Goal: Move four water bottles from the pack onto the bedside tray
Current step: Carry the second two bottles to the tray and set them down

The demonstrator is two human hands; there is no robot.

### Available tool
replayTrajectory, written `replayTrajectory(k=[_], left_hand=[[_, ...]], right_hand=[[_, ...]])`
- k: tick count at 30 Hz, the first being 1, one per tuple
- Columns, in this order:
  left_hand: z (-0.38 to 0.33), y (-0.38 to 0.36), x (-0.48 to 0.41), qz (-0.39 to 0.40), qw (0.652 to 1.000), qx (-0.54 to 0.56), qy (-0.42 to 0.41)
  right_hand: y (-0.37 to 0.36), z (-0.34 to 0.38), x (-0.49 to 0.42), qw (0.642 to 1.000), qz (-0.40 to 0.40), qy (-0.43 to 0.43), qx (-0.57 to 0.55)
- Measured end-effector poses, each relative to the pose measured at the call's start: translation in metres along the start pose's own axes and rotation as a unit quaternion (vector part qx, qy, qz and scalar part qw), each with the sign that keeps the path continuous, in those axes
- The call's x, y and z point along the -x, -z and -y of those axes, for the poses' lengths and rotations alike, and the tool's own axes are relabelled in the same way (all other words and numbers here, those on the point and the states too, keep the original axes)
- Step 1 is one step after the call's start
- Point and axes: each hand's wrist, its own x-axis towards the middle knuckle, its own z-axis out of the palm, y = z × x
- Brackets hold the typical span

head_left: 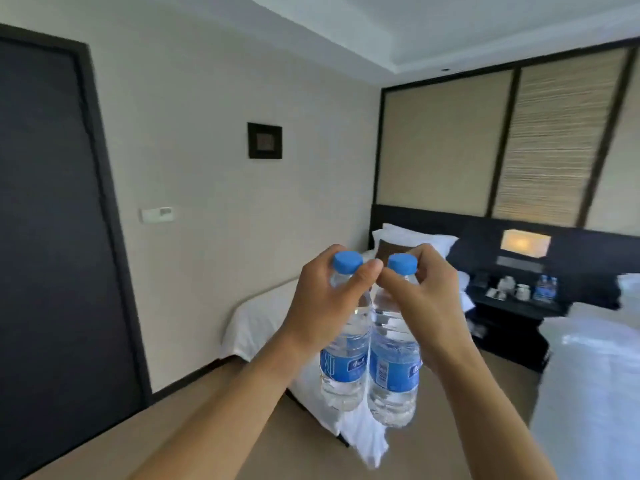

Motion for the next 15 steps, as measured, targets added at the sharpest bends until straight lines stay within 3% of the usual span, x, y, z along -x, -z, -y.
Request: replayTrajectory(k=[7,15], left_hand=[[0.048,-0.247,-0.142,0.103,0.989,0.106,0.021],[0.127,-0.443,-0.283,0.214,0.964,0.159,0.005]], right_hand=[[0.202,-0.075,-0.145,0.986,-0.087,0.012,0.144],[0.317,-0.192,-0.296,0.966,-0.203,-0.012,0.156]])
